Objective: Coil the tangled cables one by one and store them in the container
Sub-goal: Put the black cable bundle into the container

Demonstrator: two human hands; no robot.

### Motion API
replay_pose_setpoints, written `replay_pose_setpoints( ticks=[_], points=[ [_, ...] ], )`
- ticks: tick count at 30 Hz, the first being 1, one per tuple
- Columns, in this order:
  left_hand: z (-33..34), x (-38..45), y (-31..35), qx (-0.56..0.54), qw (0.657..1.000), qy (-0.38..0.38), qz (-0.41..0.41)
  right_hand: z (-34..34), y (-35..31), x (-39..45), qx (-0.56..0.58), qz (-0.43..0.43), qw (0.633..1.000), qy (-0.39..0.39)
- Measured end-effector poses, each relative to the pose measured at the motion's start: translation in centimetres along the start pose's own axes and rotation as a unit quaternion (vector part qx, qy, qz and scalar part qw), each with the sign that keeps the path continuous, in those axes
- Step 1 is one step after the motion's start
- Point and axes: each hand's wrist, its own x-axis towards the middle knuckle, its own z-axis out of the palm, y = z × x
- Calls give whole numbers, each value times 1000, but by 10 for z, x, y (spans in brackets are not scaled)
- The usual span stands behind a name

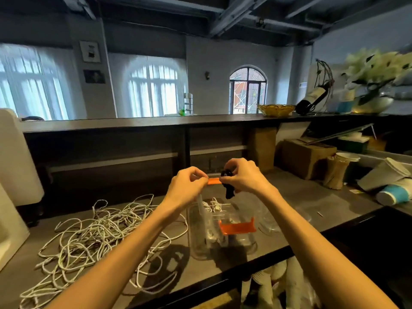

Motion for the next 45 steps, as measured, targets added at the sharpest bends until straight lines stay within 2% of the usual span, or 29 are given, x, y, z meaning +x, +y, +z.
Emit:
replay_pose_setpoints(
  ticks=[5, 9, 13, 18, 25, 32, 34, 36, 38, 39, 40, 42, 45],
  points=[
    [3, 26, -24, 6, 1000, 7, -5, 47, 22, 51, -192, 53, 977, -77],
    [4, 42, -41, -3, 1000, -7, -14, 68, 41, 76, -244, 83, 960, -109],
    [1, 51, -56, -6, 1000, -17, -17, 75, 50, 85, -239, 92, 957, -140],
    [-12, 48, -60, -12, 1000, -16, -23, 57, 29, 83, -187, 87, 974, -92],
    [-38, 23, -30, -1, 999, -39, -15, 23, -43, 36, -107, -16, 993, -51],
    [-81, -25, -14, 10, 1000, -22, -10, 13, -107, -33, -10, -106, 990, -91],
    [-94, -42, -22, 30, 999, -11, -17, 22, -118, -52, 24, -112, 987, -110],
    [-108, -65, -41, 64, 997, -17, -27, 43, -122, -74, 39, -124, 975, -179],
    [-121, -93, -74, 158, 986, -49, -14, 73, -119, -101, -26, -159, 945, -283],
    [-127, -107, -93, 240, 969, -68, -2, 91, -114, -113, -81, -182, 928, -315],
    [-132, -121, -112, 314, 946, -82, 1, 109, -106, -124, -134, -202, 913, -328],
    [-140, -141, -144, 372, 923, -92, -19, 139, -92, -139, -173, -212, 907, -321],
    [-140, -158, -179, 340, 935, -91, -44, 174, -77, -143, -114, -206, 935, -266]
  ],
)
